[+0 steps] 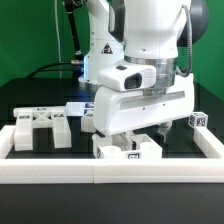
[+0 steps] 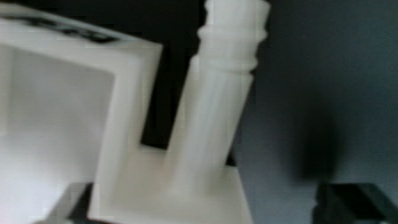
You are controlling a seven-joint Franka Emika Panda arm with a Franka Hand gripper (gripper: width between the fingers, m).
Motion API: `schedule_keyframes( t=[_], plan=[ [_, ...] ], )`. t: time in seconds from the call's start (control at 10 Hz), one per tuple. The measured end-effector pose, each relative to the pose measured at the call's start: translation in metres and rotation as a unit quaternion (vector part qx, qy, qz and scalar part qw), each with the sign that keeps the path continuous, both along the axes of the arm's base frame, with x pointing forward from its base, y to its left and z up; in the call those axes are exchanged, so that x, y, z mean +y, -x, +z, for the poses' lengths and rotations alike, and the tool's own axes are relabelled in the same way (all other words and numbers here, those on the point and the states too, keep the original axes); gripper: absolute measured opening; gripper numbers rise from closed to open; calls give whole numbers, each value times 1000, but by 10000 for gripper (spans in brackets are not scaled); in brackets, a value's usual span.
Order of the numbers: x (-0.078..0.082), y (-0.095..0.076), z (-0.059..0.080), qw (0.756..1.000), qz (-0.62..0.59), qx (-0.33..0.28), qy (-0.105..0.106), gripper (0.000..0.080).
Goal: Assemble chair
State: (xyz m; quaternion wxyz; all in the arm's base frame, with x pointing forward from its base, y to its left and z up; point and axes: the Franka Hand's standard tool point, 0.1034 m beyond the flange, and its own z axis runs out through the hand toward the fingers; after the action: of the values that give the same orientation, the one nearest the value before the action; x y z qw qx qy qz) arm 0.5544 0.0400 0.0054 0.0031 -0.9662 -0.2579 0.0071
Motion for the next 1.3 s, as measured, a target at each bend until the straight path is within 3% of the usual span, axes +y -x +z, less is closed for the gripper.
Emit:
schedule_keyframes(
  t=[0.2,0.3,0.4,1.1,1.3],
  plan=[
    [0,0,0,1000,0,0,0,183],
    [0,0,0,1000,0,0,0,183],
    [0,0,0,1000,0,0,0,35],
    [1,0,0,1000,0,0,0,34],
    [17,2,0,997,-74,6,2,34]
  ],
)
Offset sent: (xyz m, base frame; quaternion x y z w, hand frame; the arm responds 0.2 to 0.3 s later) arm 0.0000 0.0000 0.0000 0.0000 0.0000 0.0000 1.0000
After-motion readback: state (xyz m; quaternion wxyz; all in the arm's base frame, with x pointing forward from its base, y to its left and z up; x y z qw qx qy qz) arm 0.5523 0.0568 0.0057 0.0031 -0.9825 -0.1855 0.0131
